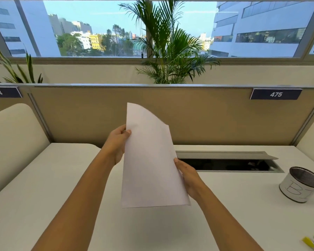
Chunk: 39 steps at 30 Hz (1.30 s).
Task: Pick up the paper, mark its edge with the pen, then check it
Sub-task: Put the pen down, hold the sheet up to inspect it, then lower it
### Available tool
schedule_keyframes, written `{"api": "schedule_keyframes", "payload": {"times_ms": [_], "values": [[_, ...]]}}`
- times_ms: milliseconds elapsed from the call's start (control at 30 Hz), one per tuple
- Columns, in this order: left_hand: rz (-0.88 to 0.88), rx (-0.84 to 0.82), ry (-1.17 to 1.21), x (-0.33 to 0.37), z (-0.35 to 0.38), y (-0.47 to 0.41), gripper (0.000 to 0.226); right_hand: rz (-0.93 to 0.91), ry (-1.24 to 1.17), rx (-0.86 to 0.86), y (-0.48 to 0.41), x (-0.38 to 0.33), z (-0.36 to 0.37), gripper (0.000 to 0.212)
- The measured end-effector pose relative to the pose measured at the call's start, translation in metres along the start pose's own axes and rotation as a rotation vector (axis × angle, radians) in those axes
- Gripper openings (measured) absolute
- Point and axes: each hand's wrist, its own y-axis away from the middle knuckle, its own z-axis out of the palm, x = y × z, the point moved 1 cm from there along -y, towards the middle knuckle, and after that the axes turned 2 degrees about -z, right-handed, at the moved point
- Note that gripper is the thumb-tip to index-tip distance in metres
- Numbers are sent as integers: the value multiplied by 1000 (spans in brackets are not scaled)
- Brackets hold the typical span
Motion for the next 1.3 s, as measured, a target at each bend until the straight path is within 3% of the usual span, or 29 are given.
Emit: {"api": "schedule_keyframes", "payload": {"times_ms": [133, 267, 367, 467, 567, 667, 767, 833, 967, 1033, 1167, 1300], "values": [[-59, 125, -55, -22, -16, -13, 33, 37, 133, -10, -8, 12, -11, 42], [-131, 197, -194, -44, -22, -20, 33, -11, 236, 131, -17, 16, -13, 40], [-270, 138, -298, -62, -25, -22, 40, -48, 256, 209, -27, 23, -16, 41], [-477, 25, -442, -75, -28, -17, 46, 28, 283, 249, -36, 30, -17, 49], [-557, 20, -549, -85, -32, -19, 45, 95, 358, 284, -42, 32, -14, 52], [-588, 89, -584, -94, -34, -25, 44, 113, 534, 307, -46, 28, -8, 50], [-664, 136, -617, -107, -35, -25, 33, 267, 892, 262, -45, 27, 1, 52], [-701, 162, -666, -118, -36, -24, 31, 308, 985, 289, -42, 28, 9, 45], [-549, 278, -850, -126, -39, -27, 41, 33, 877, 437, -40, 30, 24, 41], [-469, 309, -811, -127, -42, -31, 43, -46, 759, 476, -41, 27, 28, 37], [-405, 285, -612, -130, -45, -40, 36, -37, 546, 485, -52, 28, 29, 34], [-367, 279, -602, -134, -48, -49, 29, 10, 407, 513, -64, 36, 29, 32]]}}
